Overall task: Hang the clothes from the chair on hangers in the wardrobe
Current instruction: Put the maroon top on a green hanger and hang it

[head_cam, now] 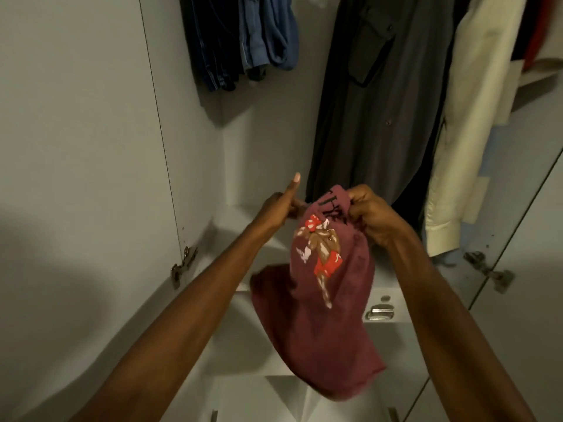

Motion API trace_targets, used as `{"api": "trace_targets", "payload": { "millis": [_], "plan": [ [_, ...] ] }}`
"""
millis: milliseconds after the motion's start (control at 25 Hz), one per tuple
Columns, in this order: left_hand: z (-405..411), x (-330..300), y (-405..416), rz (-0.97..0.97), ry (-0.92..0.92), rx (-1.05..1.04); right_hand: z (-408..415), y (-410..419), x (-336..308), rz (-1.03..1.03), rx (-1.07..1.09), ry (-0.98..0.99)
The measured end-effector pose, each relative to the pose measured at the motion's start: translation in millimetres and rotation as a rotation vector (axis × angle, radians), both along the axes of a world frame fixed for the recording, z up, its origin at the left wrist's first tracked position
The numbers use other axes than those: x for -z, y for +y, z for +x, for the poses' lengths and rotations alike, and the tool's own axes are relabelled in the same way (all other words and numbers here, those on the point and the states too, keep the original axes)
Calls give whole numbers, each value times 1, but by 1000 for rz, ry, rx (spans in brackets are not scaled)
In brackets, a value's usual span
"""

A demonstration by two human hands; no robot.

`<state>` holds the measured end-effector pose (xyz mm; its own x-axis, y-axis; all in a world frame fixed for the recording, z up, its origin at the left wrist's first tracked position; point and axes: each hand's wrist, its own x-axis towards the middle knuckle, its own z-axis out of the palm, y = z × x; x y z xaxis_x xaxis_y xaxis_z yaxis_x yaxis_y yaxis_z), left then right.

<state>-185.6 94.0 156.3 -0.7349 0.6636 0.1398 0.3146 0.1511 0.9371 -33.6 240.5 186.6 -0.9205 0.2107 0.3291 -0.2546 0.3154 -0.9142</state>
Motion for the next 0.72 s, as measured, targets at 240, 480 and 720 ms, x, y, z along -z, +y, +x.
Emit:
{"api": "trace_targets", "payload": {
  "millis": [240, 480, 720],
  "plan": [
    [34, -1, 35, 292, -435, 402, -25, 6, -69, 470, -126, -152],
    [-3, 20, 10, 380, -374, 651, -28, 5, -87, 633, -113, -149],
    [-19, 8, -16, 413, -316, 523, -35, 18, -68, 704, 207, -69]
  ]
}}
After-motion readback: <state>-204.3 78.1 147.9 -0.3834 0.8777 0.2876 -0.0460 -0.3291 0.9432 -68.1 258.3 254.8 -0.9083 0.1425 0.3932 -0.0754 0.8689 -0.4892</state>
